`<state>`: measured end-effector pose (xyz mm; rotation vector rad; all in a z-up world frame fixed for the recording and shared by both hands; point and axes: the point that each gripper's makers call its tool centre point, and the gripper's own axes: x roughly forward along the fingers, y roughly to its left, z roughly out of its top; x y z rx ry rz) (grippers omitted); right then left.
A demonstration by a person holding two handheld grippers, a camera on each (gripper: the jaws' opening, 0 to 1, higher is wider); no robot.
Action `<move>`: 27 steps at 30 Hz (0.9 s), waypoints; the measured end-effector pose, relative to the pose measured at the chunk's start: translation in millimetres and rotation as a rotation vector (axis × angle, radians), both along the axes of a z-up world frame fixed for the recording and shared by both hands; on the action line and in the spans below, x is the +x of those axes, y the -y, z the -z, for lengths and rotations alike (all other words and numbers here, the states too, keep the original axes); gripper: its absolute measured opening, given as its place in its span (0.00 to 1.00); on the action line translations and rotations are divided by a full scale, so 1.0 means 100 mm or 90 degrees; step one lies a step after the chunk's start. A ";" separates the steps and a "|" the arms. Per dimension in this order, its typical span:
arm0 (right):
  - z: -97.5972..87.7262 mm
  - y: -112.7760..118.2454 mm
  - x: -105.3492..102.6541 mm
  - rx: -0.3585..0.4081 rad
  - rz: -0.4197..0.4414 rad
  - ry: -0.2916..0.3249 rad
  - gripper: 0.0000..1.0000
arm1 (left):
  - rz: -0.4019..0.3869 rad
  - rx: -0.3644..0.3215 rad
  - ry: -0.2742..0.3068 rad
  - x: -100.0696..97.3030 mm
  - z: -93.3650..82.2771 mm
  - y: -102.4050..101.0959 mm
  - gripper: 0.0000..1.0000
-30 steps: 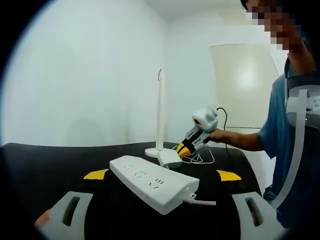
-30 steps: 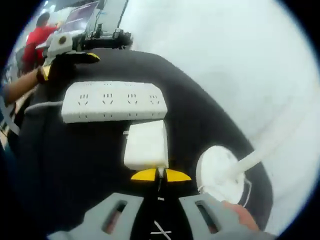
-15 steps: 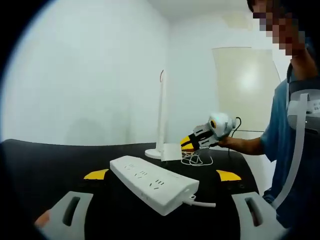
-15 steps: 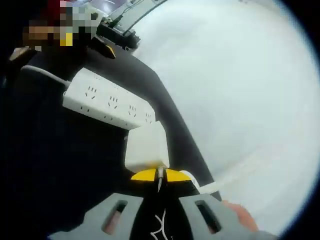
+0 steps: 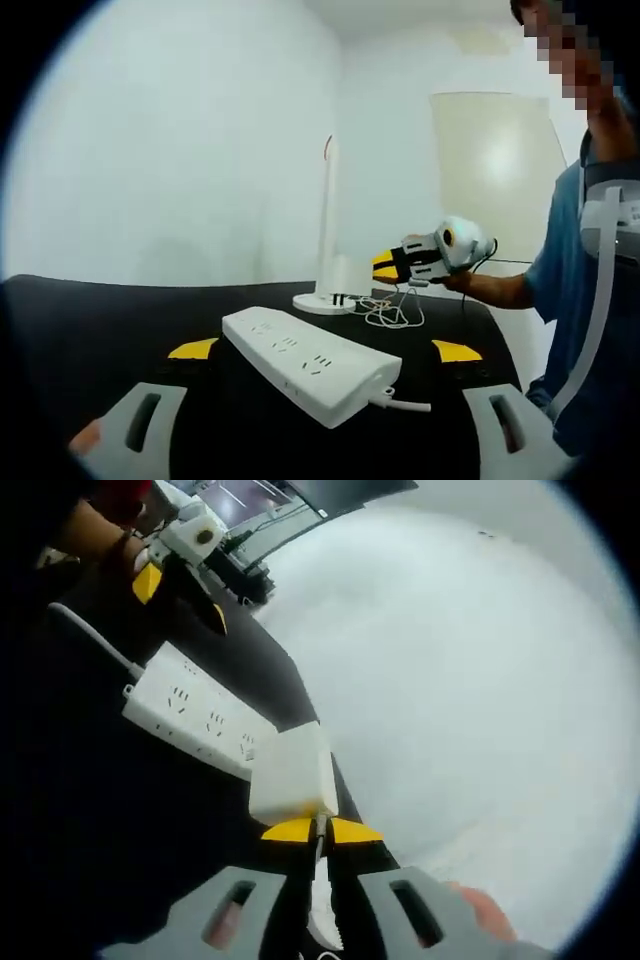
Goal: Insert the desk lamp plug into the socket, turn on the power strip switch, turn on the lamp switch, then turn off the lamp switch, turn off the power strip switch, and remove the plug from the socket.
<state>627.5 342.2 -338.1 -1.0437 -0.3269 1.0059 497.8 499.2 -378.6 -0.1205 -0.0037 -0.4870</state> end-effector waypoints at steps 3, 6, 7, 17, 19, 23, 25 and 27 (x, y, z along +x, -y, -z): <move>-0.03 -0.04 -0.06 0.009 -0.010 0.017 0.06 | 0.000 0.000 -0.002 0.01 0.01 -0.01 0.79; -0.06 -0.08 -0.15 0.025 -0.023 0.040 0.06 | -0.003 -0.003 -0.001 0.01 0.00 -0.03 0.79; -0.07 -0.10 -0.18 0.028 -0.029 0.051 0.06 | -0.004 -0.003 0.000 0.01 0.00 -0.03 0.79; 0.02 -0.26 -0.44 0.037 -0.065 0.083 0.06 | -0.004 -0.002 -0.003 0.01 0.01 -0.03 0.78; 0.03 -0.25 -0.51 0.038 -0.067 0.083 0.06 | -0.003 -0.002 -0.003 0.01 0.01 -0.02 0.78; 0.08 -0.26 -0.52 0.037 -0.068 0.076 0.06 | -0.001 0.000 -0.003 0.01 0.01 -0.01 0.78; 0.07 -0.26 -0.51 0.037 -0.069 0.073 0.06 | -0.001 -0.001 -0.003 0.01 0.00 0.00 0.78; 0.06 -0.26 -0.50 0.038 -0.071 0.073 0.06 | 0.000 -0.001 -0.002 0.01 0.00 0.01 0.78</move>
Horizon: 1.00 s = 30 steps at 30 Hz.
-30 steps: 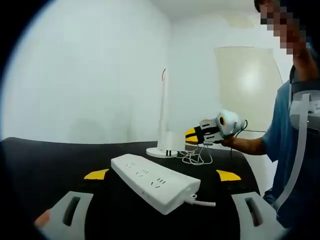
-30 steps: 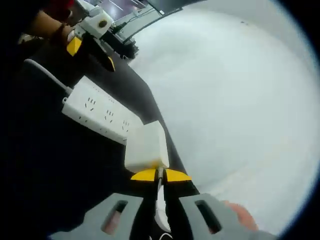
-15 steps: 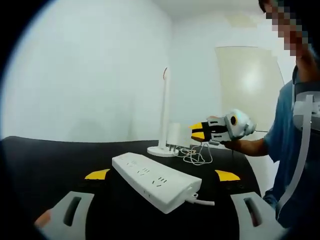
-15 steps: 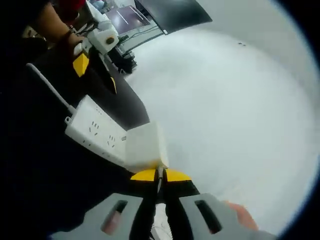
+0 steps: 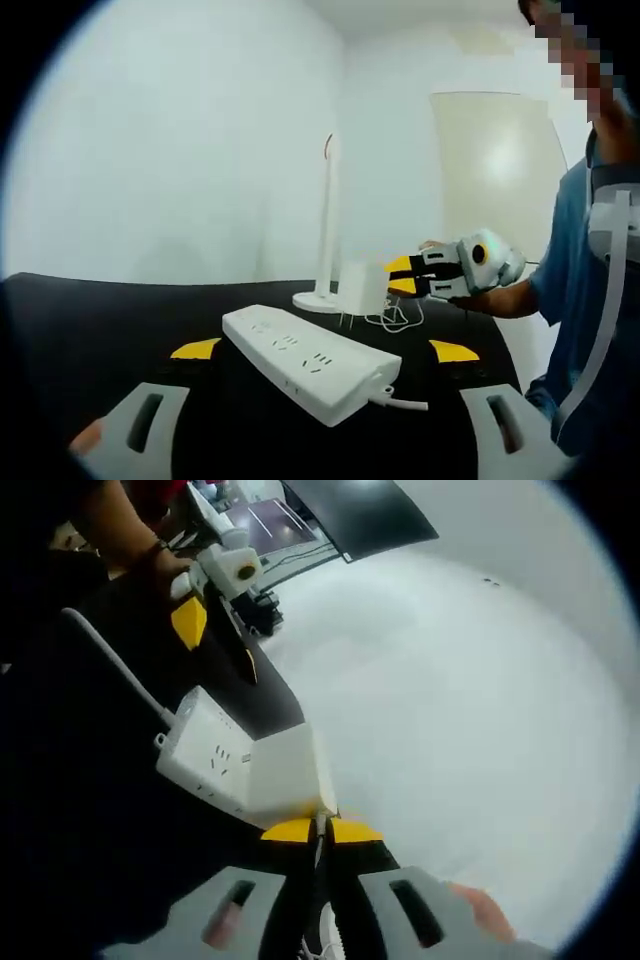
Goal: Insert the desk lamp plug into the socket, turn on the power strip switch, turn on the lamp switch, then turn off the lamp switch, turn off the power strip switch, and remove the plug from the socket.
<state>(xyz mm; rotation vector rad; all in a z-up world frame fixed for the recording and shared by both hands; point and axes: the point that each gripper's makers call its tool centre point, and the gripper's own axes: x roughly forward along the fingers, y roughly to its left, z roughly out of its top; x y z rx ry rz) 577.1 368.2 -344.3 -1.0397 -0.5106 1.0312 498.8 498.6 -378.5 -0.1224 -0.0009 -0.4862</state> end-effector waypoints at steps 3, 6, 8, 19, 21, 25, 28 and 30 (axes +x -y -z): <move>0.00 -0.01 -0.06 -0.001 -0.004 0.004 0.06 | -0.001 0.001 0.001 0.00 -0.01 0.01 0.77; 0.00 -0.03 -0.07 -0.001 -0.008 0.007 0.06 | -0.002 0.000 0.002 0.00 -0.01 0.01 0.77; 0.00 -0.04 -0.08 0.001 -0.010 0.006 0.06 | -0.002 0.001 0.002 0.00 -0.01 0.01 0.77; 0.07 -0.11 -0.20 -0.004 -0.020 0.004 0.06 | -0.003 0.001 0.003 0.00 -0.02 0.02 0.77; 0.09 -0.12 -0.22 -0.008 -0.022 0.006 0.06 | -0.003 0.002 0.003 0.00 -0.02 0.01 0.77; 0.11 -0.13 -0.22 -0.009 -0.022 0.008 0.06 | -0.003 0.001 0.004 0.00 -0.02 0.01 0.77; 0.12 -0.12 -0.22 -0.012 -0.022 0.011 0.06 | -0.004 0.002 0.004 0.01 -0.02 0.00 0.77; 0.13 -0.12 -0.23 -0.013 -0.023 0.013 0.06 | -0.004 0.003 0.004 0.01 -0.02 0.00 0.76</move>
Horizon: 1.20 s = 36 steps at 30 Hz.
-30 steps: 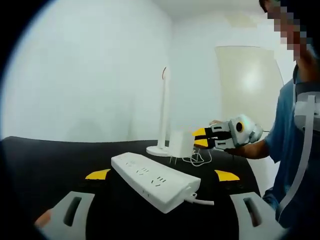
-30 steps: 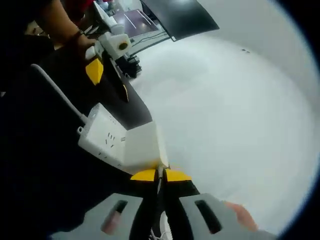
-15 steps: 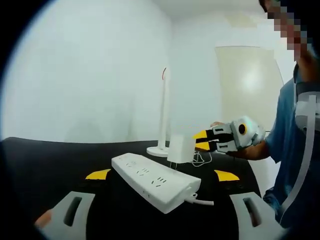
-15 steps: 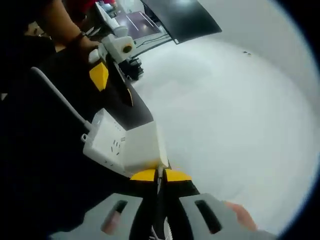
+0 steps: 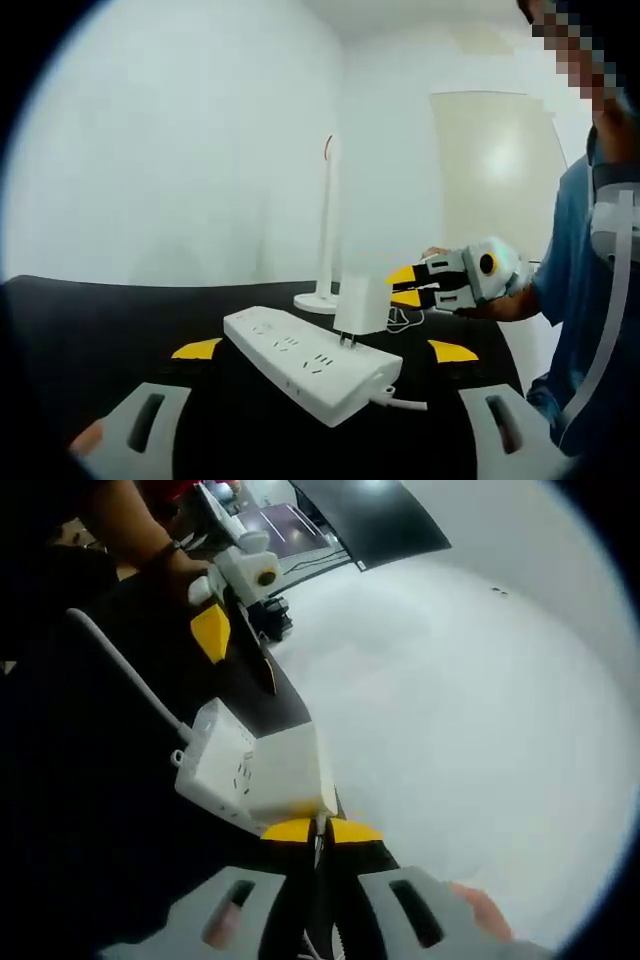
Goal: Insert the desk lamp plug into the socket, turn on the power strip switch, turn on the lamp switch, then turn off the lamp switch, turn off the power strip switch, and remove the plug from the socket.
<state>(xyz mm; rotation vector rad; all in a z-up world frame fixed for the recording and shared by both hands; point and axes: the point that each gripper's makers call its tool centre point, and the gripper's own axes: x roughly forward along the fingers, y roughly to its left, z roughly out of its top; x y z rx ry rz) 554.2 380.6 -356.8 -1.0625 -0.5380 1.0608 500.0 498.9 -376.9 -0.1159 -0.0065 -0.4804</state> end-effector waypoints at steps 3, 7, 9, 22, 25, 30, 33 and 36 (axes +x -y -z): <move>0.02 0.00 -0.01 -0.002 -0.001 -0.001 0.06 | 0.000 0.000 0.000 0.00 0.00 0.00 0.76; 0.05 0.01 -0.02 -0.007 -0.001 0.003 0.06 | 0.000 0.001 -0.001 0.00 0.00 0.00 0.76; 0.06 0.01 -0.02 -0.008 0.001 0.006 0.06 | -0.001 0.001 -0.002 0.00 0.01 0.00 0.76; 0.12 0.04 -0.04 -0.019 0.005 0.015 0.06 | -0.003 0.001 -0.002 0.00 0.01 -0.02 0.76; 0.14 0.04 -0.02 -0.022 0.008 0.012 0.06 | -0.003 0.004 -0.004 0.00 0.02 -0.02 0.76; 0.20 0.07 -0.01 -0.028 0.013 0.007 0.07 | -0.004 0.004 -0.005 0.00 0.02 -0.02 0.76; 0.22 0.08 0.00 -0.030 0.015 0.006 0.07 | -0.004 0.005 -0.006 0.00 0.02 -0.02 0.76; 0.24 0.10 0.01 -0.034 0.014 0.006 0.07 | -0.004 0.003 -0.003 0.00 0.01 -0.02 0.76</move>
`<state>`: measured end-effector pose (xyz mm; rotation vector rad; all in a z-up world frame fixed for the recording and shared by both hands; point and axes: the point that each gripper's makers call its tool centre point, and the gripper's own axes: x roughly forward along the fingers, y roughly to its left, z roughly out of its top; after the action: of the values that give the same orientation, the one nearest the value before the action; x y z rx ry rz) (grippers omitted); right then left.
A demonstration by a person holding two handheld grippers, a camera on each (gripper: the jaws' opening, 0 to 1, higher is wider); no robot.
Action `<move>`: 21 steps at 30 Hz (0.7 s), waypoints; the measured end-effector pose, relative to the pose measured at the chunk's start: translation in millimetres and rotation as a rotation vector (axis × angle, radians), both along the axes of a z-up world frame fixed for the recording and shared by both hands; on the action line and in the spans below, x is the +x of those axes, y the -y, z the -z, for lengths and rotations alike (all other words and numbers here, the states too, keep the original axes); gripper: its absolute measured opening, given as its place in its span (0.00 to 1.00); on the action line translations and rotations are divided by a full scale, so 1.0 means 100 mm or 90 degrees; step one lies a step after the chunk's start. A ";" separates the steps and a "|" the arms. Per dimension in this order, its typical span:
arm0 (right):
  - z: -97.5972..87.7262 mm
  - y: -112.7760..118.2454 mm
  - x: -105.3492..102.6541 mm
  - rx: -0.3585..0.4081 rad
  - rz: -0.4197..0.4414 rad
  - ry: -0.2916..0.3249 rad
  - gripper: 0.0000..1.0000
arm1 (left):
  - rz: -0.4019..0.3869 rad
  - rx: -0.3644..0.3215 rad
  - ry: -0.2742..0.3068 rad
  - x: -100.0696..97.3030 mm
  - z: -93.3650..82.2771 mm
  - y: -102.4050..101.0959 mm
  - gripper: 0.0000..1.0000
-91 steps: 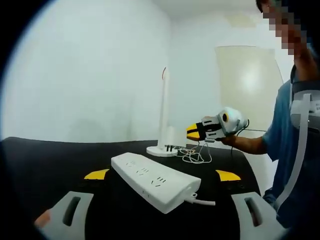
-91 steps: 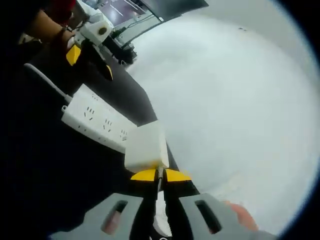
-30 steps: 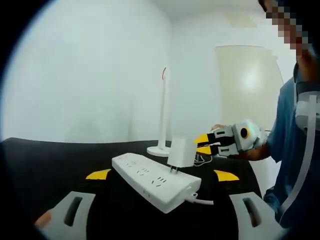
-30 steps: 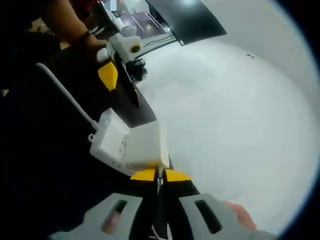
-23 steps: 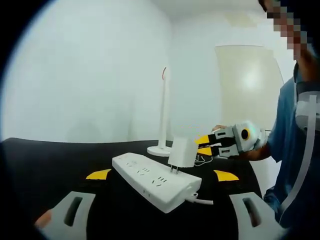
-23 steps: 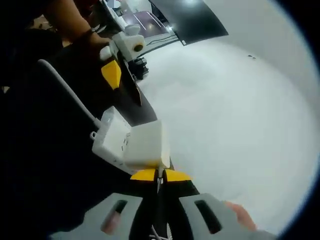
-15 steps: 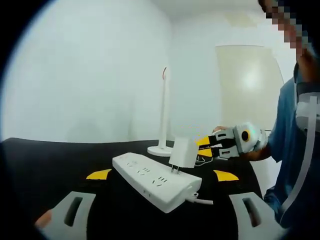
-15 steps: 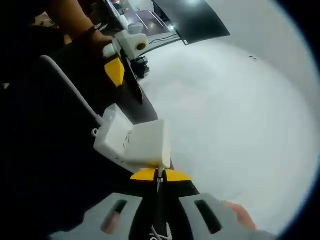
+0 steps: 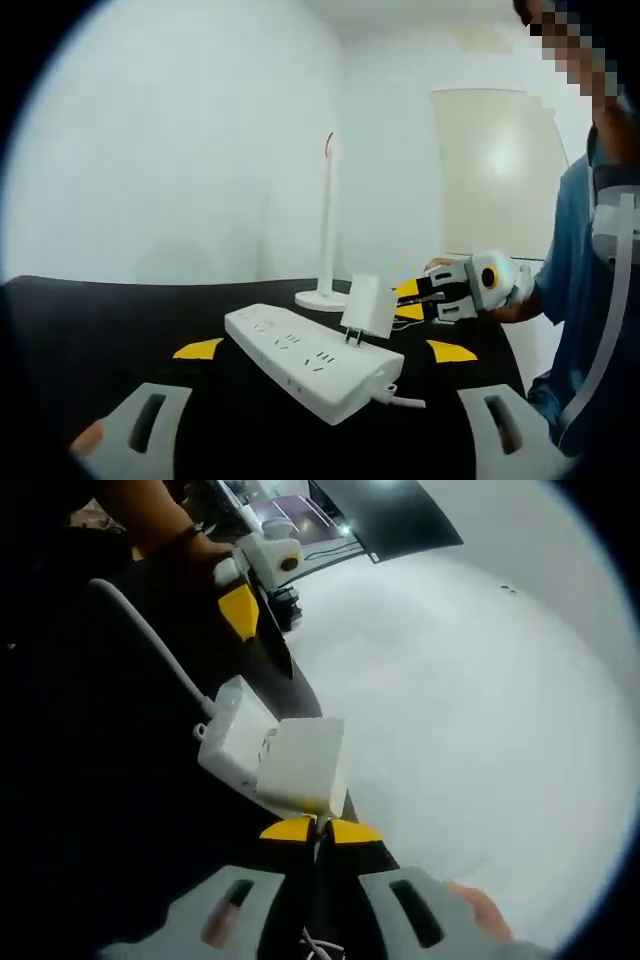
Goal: Insert the desk lamp plug into the socket, turn on the power strip switch, turn on the lamp switch, then turn off the lamp switch, turn off the power strip switch, and remove the plug from the socket.
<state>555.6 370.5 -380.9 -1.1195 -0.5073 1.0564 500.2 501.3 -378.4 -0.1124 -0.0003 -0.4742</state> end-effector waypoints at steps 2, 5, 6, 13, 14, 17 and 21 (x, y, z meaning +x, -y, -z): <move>0.02 -0.01 0.07 -0.004 0.002 0.004 0.07 | 0.000 -0.002 0.003 0.00 -0.01 0.00 0.76; 0.01 0.01 0.08 -0.005 0.002 0.007 0.07 | 0.001 -0.001 0.001 0.00 0.00 0.00 0.76; 0.01 0.01 0.09 -0.006 0.003 0.009 0.07 | 0.001 0.001 0.000 0.00 0.00 0.00 0.76; 0.03 0.04 0.08 -0.016 0.004 0.024 0.07 | 0.000 0.003 0.000 -0.01 0.01 0.00 0.76; 0.03 0.04 0.08 -0.017 0.005 0.026 0.07 | 0.000 0.003 -0.001 -0.01 0.01 0.00 0.76; 0.02 0.05 0.08 -0.019 0.008 0.032 0.07 | 0.000 0.005 -0.002 -0.01 0.02 0.01 0.76; 0.04 0.05 0.05 -0.026 0.007 0.043 0.07 | 0.000 0.004 -0.001 -0.01 0.01 0.02 0.76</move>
<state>560.7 365.6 -385.2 -1.1952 -0.5344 1.0262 499.0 499.6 -379.5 -0.1059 0.0024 -0.4746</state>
